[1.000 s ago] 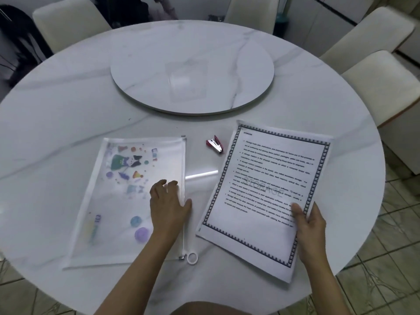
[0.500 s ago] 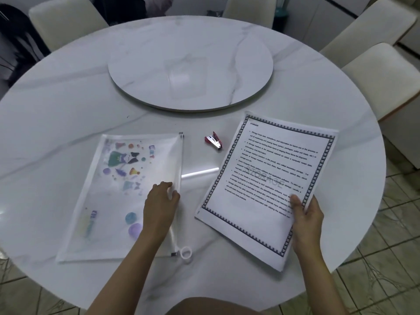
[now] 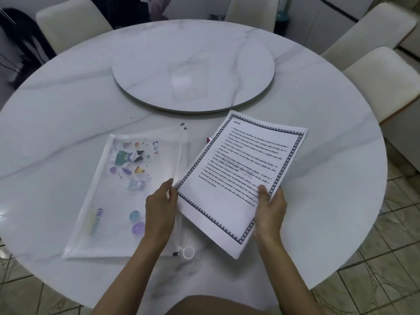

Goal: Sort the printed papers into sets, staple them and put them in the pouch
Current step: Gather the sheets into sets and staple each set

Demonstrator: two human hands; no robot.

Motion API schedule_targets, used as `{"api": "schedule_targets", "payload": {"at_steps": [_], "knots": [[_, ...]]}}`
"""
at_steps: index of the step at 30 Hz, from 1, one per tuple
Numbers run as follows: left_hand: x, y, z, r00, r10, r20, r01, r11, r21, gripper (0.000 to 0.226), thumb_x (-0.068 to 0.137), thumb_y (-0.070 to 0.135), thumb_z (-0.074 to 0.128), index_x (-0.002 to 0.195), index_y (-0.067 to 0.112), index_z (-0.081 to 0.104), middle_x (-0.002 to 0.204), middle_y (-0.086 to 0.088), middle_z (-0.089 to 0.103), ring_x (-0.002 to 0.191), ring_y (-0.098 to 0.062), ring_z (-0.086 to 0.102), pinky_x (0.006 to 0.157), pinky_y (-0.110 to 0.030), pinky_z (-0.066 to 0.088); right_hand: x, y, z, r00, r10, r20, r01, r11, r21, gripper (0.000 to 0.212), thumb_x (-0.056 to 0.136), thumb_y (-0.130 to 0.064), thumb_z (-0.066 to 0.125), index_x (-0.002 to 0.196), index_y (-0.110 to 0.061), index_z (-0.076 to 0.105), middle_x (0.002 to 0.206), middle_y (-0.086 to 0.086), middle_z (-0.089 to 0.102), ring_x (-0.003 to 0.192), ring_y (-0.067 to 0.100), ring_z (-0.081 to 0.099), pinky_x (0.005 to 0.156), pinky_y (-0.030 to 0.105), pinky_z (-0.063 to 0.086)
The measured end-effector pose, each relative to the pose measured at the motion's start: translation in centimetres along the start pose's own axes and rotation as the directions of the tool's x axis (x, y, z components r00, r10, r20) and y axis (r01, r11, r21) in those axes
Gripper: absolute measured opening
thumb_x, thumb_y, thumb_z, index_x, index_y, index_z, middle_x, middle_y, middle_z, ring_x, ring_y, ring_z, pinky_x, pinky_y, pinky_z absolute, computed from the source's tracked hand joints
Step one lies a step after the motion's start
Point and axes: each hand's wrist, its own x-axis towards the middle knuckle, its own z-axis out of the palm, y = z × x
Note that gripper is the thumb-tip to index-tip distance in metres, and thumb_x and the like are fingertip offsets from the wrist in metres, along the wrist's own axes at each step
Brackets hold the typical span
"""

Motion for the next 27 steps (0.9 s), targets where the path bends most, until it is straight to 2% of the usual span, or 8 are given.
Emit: {"api": "schedule_targets", "payload": {"at_steps": [2,6,12,17,21,23,25,27], "knots": [[0.1,0.5,-0.1,1.0,-0.002,-0.007,0.002,1.0,-0.016,0.033,0.095,0.013,0.046,0.126,0.008,0.056,0.116,-0.013,0.066,0.101,-0.028,0.063,0.088,-0.026,0.042,-0.9,-0.2,0.4,0.999,-0.017,0.043,0.019,0.999,-0.04,0.017,0.095,-0.015,0.049,0.109,-0.022,0.055,0.094,-0.012,0.061,0.091,0.011,0.061,0.089,0.03,0.048],[0.1,1.0,-0.2,0.999,0.025,-0.021,-0.026,0.999,-0.032,0.028,0.094,0.011,0.048,0.118,0.006,0.062,0.11,-0.015,0.068,0.094,-0.03,0.064,0.08,-0.023,0.038,-2.2,-0.4,0.5,0.986,-0.06,0.156,0.076,0.992,-0.098,0.015,0.095,-0.017,0.049,0.104,-0.028,0.053,0.098,-0.013,0.062,0.096,0.012,0.061,0.089,0.029,0.047],[-0.2,1.1,0.2,1.0,0.024,0.014,-0.024,0.999,-0.041,0.03,0.093,0.013,0.052,0.121,0.007,0.061,0.114,-0.013,0.067,0.101,-0.03,0.064,0.085,-0.025,0.041,-2.1,-1.0,0.4,0.957,-0.089,0.275,0.133,0.981,-0.144,0.016,0.095,-0.015,0.049,0.104,-0.028,0.053,0.091,-0.026,0.058,0.086,-0.007,0.057,0.075,0.012,0.044],[-0.6,1.3,0.3,0.996,0.085,0.017,-0.085,0.996,-0.013,0.03,0.094,0.012,0.051,0.122,0.005,0.059,0.114,-0.015,0.067,0.095,-0.031,0.066,0.086,-0.03,0.046,-1.3,-1.5,0.6,0.946,-0.056,0.319,0.124,0.973,-0.196,0.016,0.095,-0.012,0.047,0.097,-0.025,0.055,0.087,-0.021,0.06,0.085,0.009,0.061,0.076,0.022,0.047],[-0.5,1.4,0.3,0.995,0.099,-0.011,-0.099,0.994,-0.044,0.032,0.094,0.01,0.05,0.124,0.006,0.058,0.114,-0.011,0.067,0.097,-0.025,0.065,0.086,-0.025,0.043,-1.0,-1.6,0.4,0.948,-0.05,0.316,0.12,0.971,-0.208,0.017,0.095,-0.01,0.047,0.104,-0.018,0.059,0.09,-0.012,0.062,0.089,0.013,0.061,0.08,0.024,0.047],[-0.6,1.4,0.4,0.993,0.11,-0.044,-0.112,0.992,-0.061,0.031,0.093,0.008,0.05,0.123,0.006,0.059,0.111,-0.011,0.068,0.092,-0.017,0.063,0.084,-0.021,0.042,-0.9,-1.6,0.2,0.947,-0.058,0.314,0.129,0.97,-0.208,0.019,0.095,-0.011,0.047,0.108,-0.016,0.06,0.094,-0.009,0.064,0.09,0.012,0.061,0.082,0.024,0.047],[-0.6,1.3,0.5,0.991,0.106,-0.077,-0.112,0.99,-0.086,0.031,0.093,0.008,0.051,0.123,0.007,0.06,0.107,-0.01,0.07,0.09,-0.017,0.064,0.082,-0.023,0.044,-1.0,-1.7,0.0,0.943,-0.073,0.324,0.144,0.969,-0.199,0.018,0.095,-0.012,0.047,0.107,-0.02,0.059,0.095,-0.012,0.064,0.089,0.006,0.061,0.079,0.019,0.047],[-0.7,1.2,0.7,0.992,0.092,-0.089,-0.103,0.986,-0.129,0.032,0.093,0.008,0.052,0.125,0.008,0.058,0.115,-0.008,0.067,0.099,-0.019,0.063,0.089,-0.028,0.047,-1.1,-1.7,0.0,0.939,-0.083,0.333,0.152,0.971,-0.186,0.016,0.095,-0.013,0.047,0.104,-0.023,0.057,0.094,-0.017,0.062,0.089,-0.001,0.06,0.077,0.014,0.046]]}}
